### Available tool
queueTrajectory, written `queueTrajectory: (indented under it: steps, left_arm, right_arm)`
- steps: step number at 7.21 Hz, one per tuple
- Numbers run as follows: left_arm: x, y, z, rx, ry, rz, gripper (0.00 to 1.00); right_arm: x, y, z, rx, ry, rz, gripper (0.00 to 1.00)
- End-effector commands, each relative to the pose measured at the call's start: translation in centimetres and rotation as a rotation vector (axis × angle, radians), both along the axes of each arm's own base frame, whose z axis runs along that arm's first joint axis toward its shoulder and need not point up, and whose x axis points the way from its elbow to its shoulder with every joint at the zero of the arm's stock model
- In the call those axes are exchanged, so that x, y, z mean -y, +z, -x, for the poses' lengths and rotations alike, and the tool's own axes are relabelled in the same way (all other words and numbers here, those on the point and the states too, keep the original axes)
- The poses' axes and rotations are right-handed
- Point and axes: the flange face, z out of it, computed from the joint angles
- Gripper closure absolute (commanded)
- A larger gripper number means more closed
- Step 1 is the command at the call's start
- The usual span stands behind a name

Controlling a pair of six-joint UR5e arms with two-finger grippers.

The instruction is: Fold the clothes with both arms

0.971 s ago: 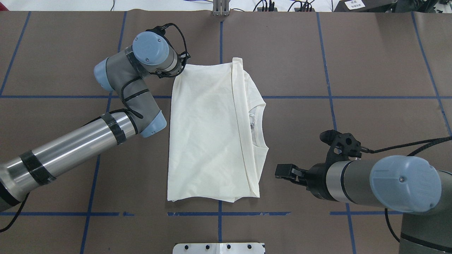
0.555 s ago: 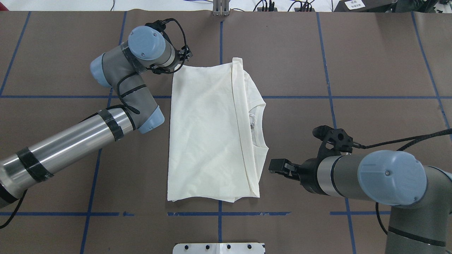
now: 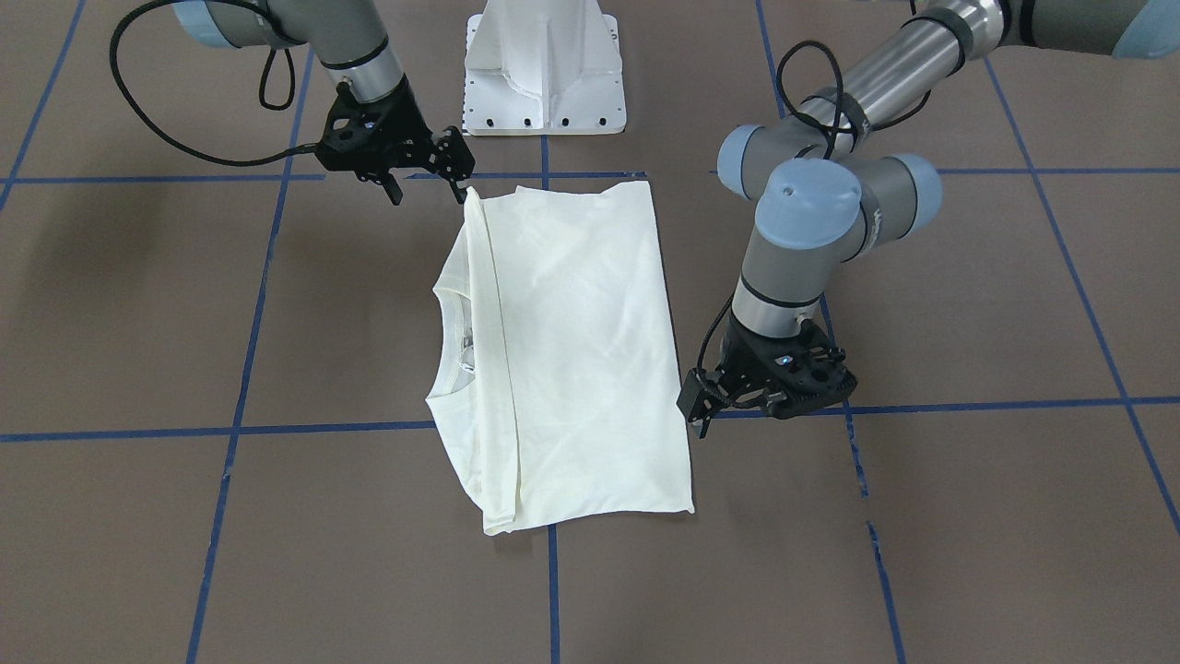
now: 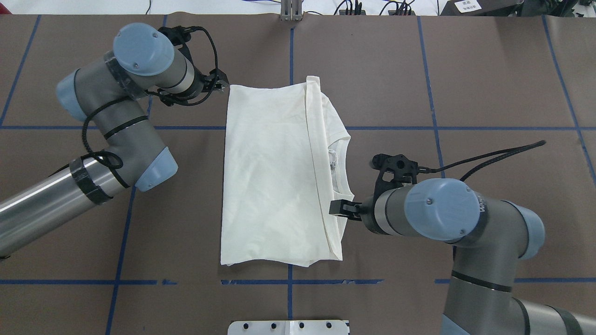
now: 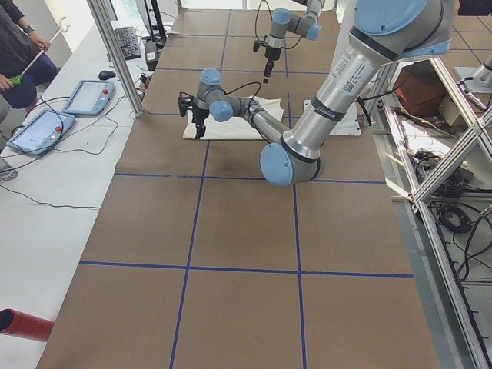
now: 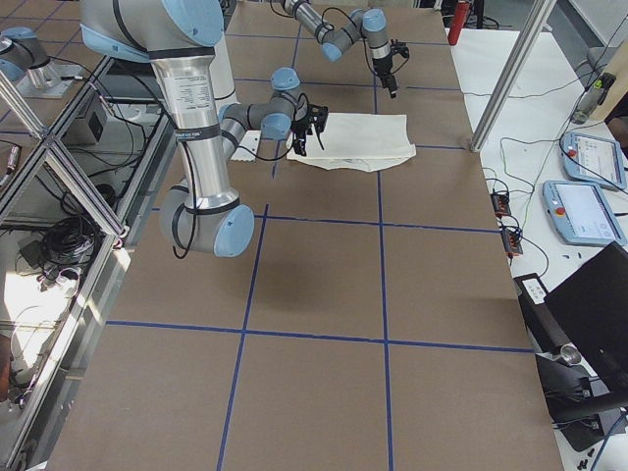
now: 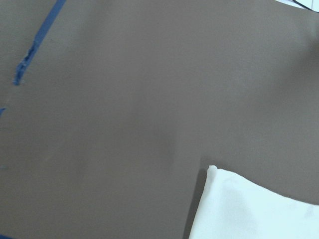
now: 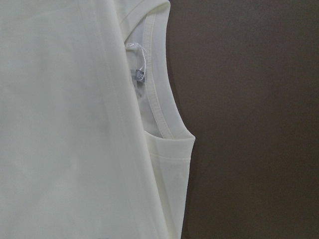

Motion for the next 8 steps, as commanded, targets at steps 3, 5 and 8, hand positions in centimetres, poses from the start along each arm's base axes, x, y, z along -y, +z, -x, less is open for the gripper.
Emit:
queueTrajectory:
  steps: [3,5,8]
  left_arm:
    - [-9.1,-2.6,5.3,-0.019,0.064,-0.037,0.0]
    - [-9.5,-2.6,5.0,-0.021,0.071,-0.037,0.0]
    - [-9.7,-2.7,4.9,-0.034,0.083,-0.023,0.0]
  right_arm:
    - [3.3,-1.9,9.1,-0.196,-0.148,-0.102,0.0]
    - [1.7,-1.1,10.1,-0.271,-0.231,-0.116,0.0]
    - [0.1,0.1,10.5,-0.353,-0.335,-0.085,0.0]
